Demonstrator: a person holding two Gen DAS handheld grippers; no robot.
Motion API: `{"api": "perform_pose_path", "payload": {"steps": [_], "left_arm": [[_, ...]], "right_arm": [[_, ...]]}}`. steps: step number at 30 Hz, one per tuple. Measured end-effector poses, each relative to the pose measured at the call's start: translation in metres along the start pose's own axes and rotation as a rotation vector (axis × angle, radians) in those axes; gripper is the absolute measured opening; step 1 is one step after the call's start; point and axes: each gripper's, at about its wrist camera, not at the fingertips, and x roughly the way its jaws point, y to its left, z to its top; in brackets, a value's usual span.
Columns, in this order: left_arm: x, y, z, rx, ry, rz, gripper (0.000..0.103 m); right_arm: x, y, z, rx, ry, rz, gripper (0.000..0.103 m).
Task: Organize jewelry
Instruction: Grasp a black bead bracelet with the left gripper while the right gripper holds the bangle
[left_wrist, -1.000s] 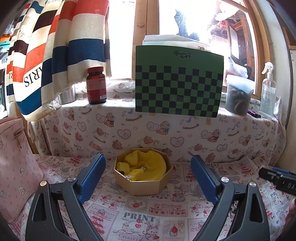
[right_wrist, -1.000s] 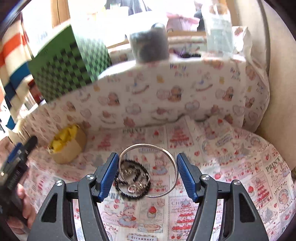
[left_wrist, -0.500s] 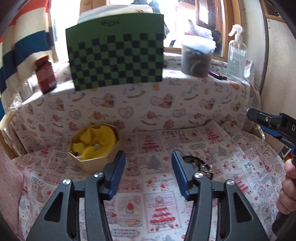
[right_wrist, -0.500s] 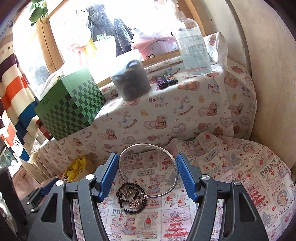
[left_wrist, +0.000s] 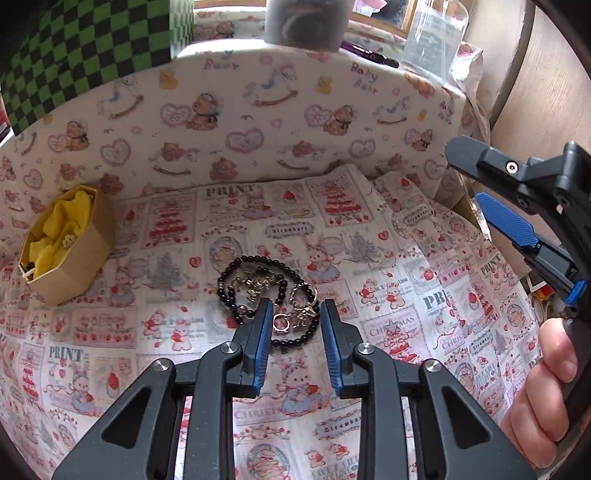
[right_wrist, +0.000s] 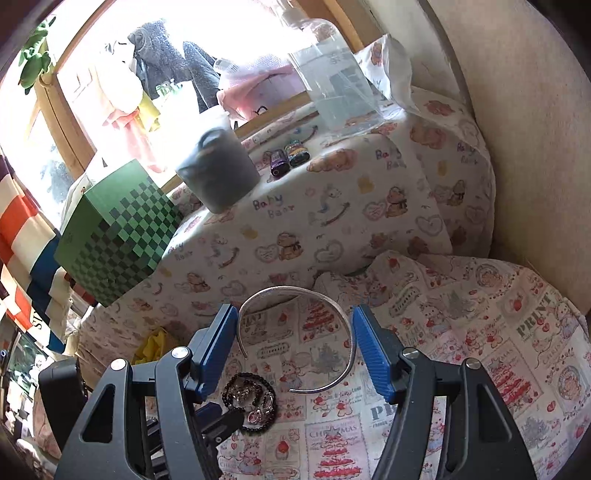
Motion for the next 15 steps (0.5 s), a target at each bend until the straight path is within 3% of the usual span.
{"api": "perform_pose_path", "payload": {"steps": [3, 7, 9, 15], "left_arm": [[0.007, -0.007, -0.001, 0.007, 0.010, 0.000, 0.025], [0.018, -0.014, -0.001, 0.022, 0.029, 0.070, 0.025], [0.024, -0.013, 0.000, 0.018, 0.042, 0.097, 0.019], [0.027, -0.008, 0.001, -0.015, 0.039, 0.053, 0.007]], "right_arm": [[0.001, -0.006, 0.002, 0.025, 0.001, -0.004, 0.067], [0.002, -0.014, 0.005, 0.057, 0.010, -0.004, 0.067], [0.003, -0.015, 0.006, 0.064, 0.014, -0.003, 0.067], [0.004, -0.014, 0.005, 0.057, 0.018, 0.002, 0.067]]}}
